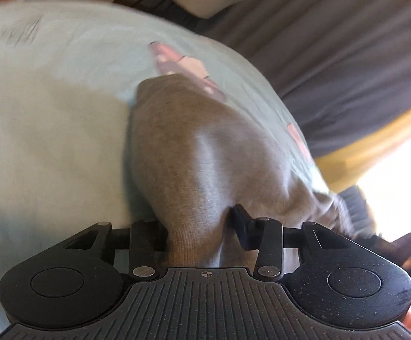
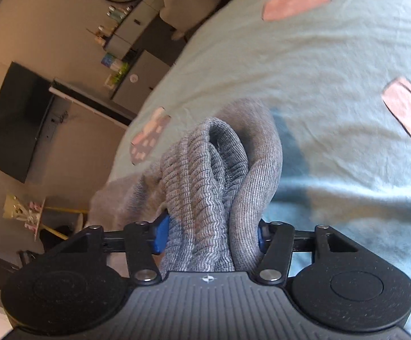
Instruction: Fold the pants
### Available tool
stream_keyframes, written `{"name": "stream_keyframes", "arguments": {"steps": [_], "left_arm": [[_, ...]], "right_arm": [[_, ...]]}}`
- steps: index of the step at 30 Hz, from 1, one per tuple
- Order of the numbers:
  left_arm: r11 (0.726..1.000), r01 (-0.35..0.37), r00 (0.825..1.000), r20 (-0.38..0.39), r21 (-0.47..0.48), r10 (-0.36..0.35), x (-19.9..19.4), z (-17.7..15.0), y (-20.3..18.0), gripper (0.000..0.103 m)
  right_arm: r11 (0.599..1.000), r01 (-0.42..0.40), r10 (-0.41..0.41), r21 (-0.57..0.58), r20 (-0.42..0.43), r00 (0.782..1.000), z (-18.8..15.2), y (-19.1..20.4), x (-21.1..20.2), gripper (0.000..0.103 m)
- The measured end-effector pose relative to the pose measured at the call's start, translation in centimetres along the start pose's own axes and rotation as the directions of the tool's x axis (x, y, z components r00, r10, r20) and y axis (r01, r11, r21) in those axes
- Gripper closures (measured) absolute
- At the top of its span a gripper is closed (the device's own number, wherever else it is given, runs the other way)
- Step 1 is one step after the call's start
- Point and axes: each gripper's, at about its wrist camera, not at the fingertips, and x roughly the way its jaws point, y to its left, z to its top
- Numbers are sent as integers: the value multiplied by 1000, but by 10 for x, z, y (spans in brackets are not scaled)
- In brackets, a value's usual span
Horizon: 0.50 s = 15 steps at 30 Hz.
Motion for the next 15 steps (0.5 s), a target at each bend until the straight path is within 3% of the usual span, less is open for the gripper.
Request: {"name": "stream_keyframes", "arguments": {"steps": [5,8,9,10,12,13,15], "left_arm": [[995,-12,999,35,94,9,-4,18,-40,59],[986,-101,989,118,136,86,-12,28,-62,50],[981,-154,980,149,121,135,-14,32,-65,36],[973,-204,967,175,104,184,-18,33,-68,27],[954,-274,945,217,123,244,-23,29,-74,20],[942,-296,939,227,157,258,-27,24,-79,16],[919,-327,931,241,219,273,-36,5,-86,13]], "right_arm": [[996,-45,48,-72,52,997,13,37,-10,54],[993,-40,52,-109,104,993,26,52,-18,54],[992,-14,30,-125,128,991,30,55,-20,52],[990,33,-12,-136,146,989,35,58,-23,43],[978,151,-126,-144,169,978,44,61,-25,24],[966,217,-189,-138,190,964,46,61,-28,19],[949,262,-218,-173,240,946,42,63,-36,15]]}}
